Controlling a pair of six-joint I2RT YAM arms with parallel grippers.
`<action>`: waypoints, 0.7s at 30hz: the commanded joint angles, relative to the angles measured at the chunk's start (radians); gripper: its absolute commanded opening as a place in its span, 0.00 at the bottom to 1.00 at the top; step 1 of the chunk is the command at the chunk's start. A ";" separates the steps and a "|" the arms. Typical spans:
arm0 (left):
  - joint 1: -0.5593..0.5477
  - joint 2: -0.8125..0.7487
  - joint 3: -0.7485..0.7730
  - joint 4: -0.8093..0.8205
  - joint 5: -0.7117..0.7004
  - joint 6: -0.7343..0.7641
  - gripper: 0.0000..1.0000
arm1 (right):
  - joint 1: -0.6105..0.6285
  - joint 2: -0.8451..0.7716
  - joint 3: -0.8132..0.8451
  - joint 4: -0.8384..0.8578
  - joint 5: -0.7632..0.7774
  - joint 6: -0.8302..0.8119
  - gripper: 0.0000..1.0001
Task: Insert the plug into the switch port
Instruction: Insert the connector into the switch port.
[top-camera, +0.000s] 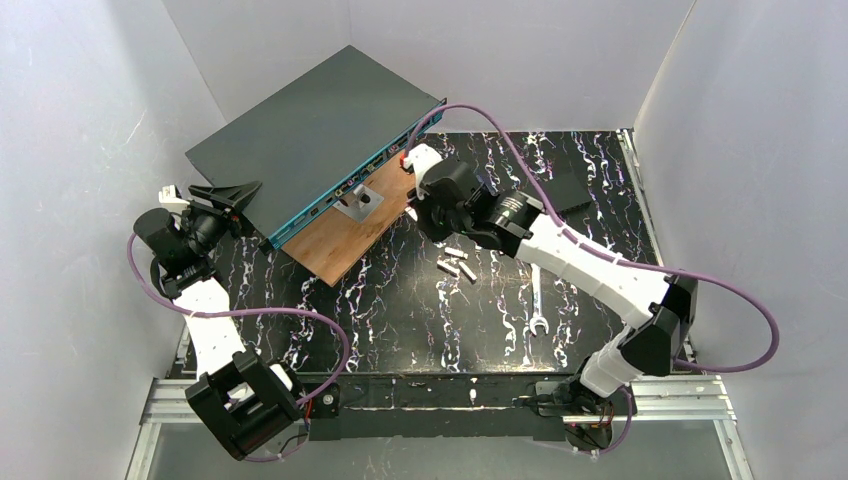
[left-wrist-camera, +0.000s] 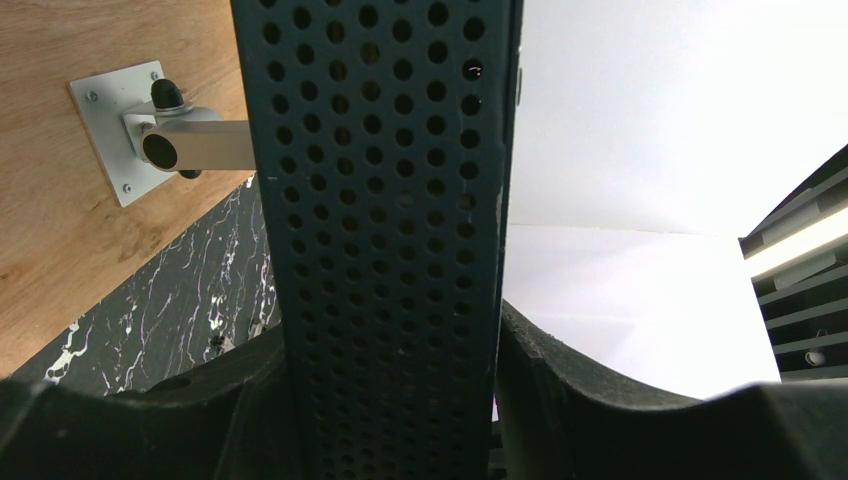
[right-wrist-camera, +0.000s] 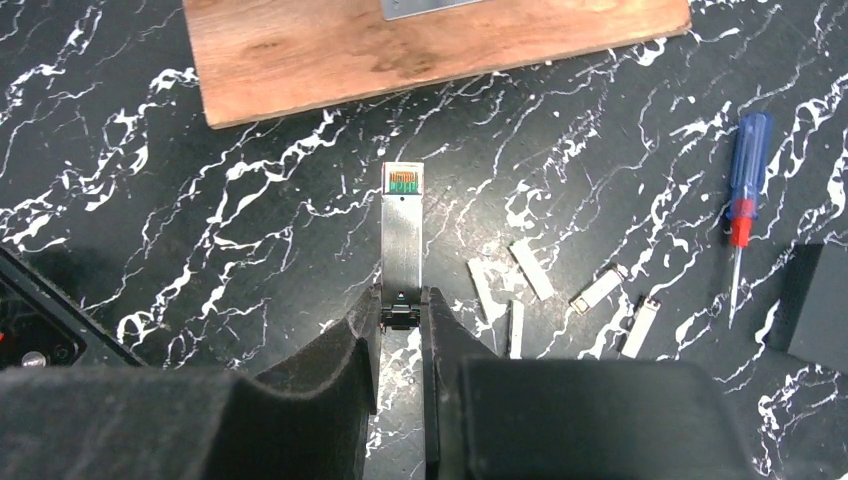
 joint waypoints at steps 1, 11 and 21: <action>-0.022 -0.024 -0.012 -0.017 0.090 0.079 0.00 | 0.021 0.035 0.102 -0.006 -0.027 -0.036 0.01; -0.021 -0.025 -0.012 -0.017 0.088 0.079 0.00 | 0.049 0.138 0.258 0.028 -0.078 -0.082 0.01; -0.022 -0.024 -0.012 -0.018 0.090 0.079 0.00 | 0.065 0.226 0.385 0.034 -0.112 -0.097 0.01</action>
